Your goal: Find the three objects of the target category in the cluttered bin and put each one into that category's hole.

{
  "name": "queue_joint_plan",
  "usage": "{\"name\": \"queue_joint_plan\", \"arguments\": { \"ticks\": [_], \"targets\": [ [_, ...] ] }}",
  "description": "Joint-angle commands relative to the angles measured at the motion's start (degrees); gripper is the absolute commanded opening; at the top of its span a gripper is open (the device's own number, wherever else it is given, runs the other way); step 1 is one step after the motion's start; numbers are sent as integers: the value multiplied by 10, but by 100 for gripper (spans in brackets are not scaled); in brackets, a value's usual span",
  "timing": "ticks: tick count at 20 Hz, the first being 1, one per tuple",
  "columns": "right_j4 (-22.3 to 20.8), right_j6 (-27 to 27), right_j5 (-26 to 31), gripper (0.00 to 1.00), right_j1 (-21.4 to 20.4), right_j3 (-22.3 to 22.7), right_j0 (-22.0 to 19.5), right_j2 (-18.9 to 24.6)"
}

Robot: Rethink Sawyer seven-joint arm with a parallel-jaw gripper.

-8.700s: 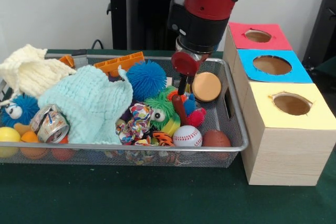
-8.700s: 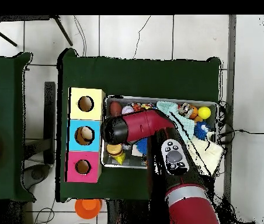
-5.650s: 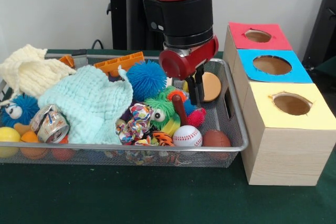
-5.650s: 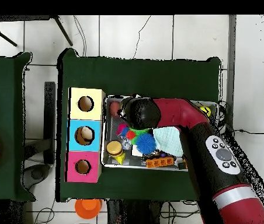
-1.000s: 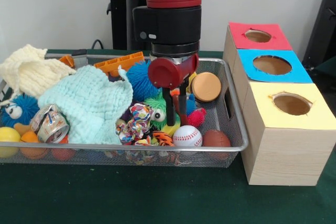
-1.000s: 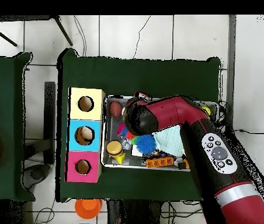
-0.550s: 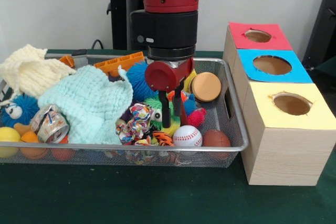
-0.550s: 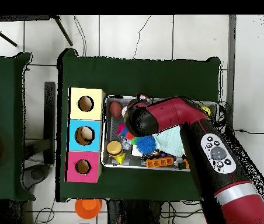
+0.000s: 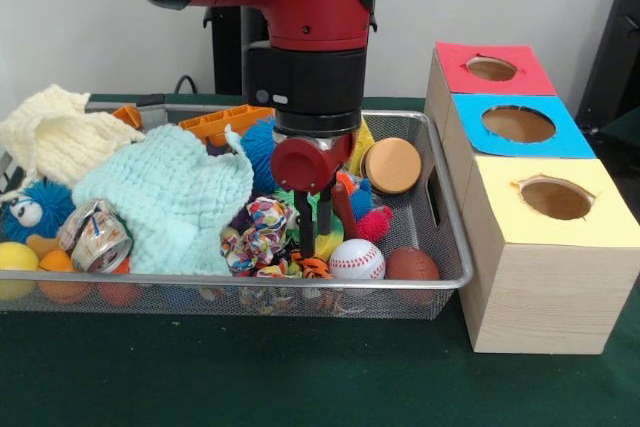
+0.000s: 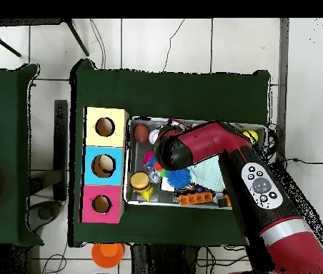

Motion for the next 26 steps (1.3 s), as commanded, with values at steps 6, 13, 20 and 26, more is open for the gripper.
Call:
{"name": "queue_joint_plan", "arguments": {
  "ticks": [6, 13, 20, 26],
  "targets": [
    [-64, -18, -28, 100, 57, -41, -6, -17],
    [-78, -15, -23, 100, 67, -52, 0, -19],
    [-102, -6, -23, 100, 85, -72, 12, -36],
    [-100, -12, -12, 100, 95, -74, 6, -41]
  ]
}}
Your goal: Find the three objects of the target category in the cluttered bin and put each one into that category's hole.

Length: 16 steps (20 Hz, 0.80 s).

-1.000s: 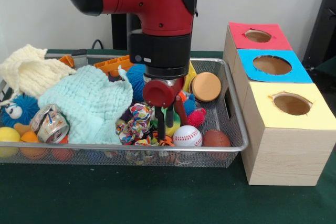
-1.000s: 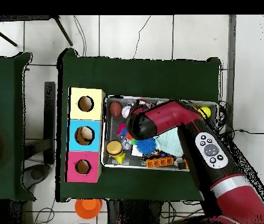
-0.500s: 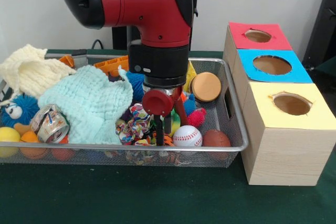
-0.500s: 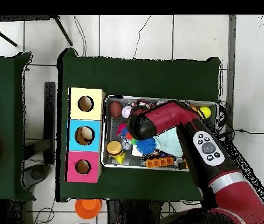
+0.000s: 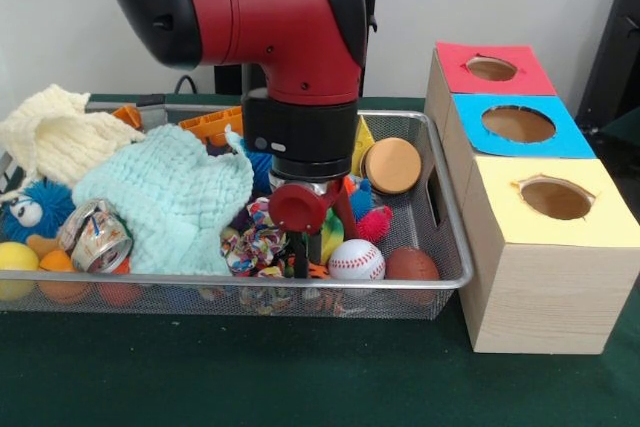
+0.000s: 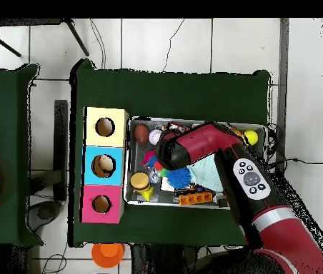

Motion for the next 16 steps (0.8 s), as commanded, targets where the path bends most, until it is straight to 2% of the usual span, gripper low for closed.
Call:
{"name": "queue_joint_plan", "arguments": {
  "ticks": [1, 11, 15, 16],
  "targets": [
    [-45, -10, -11, 100, 38, -42, -1, -34],
    [-40, -15, -9, 100, 39, -28, -3, -32],
    [-30, -26, -12, 100, 39, -16, -18, -20],
    [-26, -30, -12, 0, 39, -13, -23, -16]
  ]
}}
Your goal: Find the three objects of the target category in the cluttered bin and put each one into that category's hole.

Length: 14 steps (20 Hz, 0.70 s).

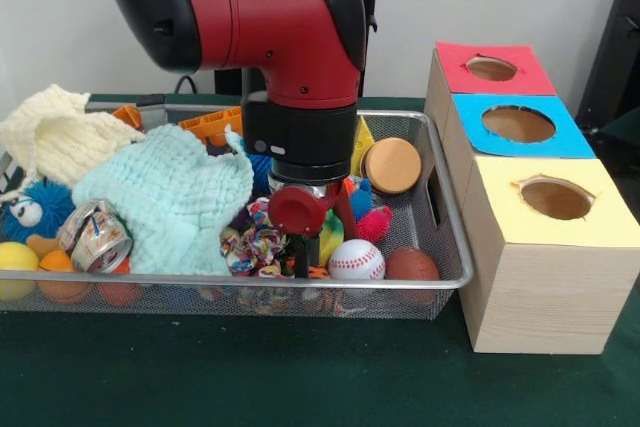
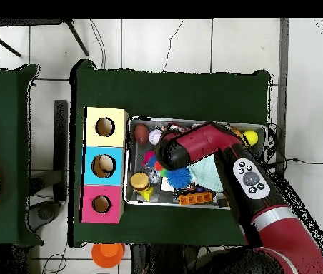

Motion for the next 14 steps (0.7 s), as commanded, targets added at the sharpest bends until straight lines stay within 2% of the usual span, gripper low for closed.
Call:
{"name": "queue_joint_plan", "arguments": {
  "ticks": [1, 10, 14],
  "targets": [
    [-25, -30, -14, 0, 34, -8, -25, -12],
    [-19, -28, -18, 0, 31, 9, -31, -2],
    [0, -23, -15, 0, 27, 17, -33, 14]
  ]
}}
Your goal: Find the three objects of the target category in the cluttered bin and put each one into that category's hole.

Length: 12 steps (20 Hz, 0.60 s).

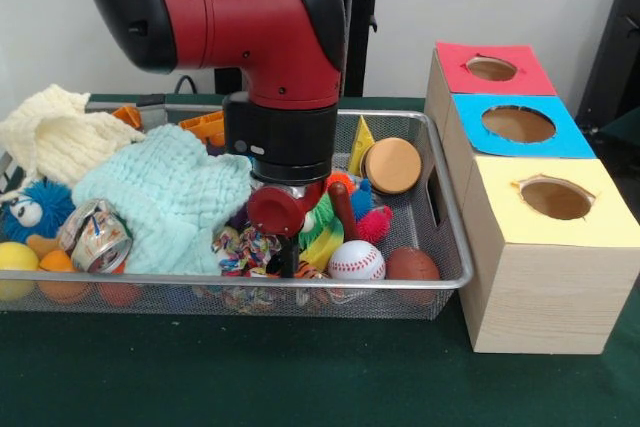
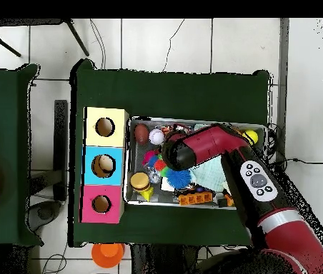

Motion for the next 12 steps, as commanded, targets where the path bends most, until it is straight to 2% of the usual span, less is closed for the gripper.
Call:
{"name": "queue_joint_plan", "arguments": {
  "ticks": [1, 3, 7, 12],
  "targets": [
    [7, -30, -8, 0, 18, 26, -23, 20],
    [23, -45, 5, 0, 5, 47, -37, 31],
    [75, -70, 42, 0, -56, 108, -74, 70],
    [115, -61, 68, 0, -117, 165, -83, 92]
  ]
}}
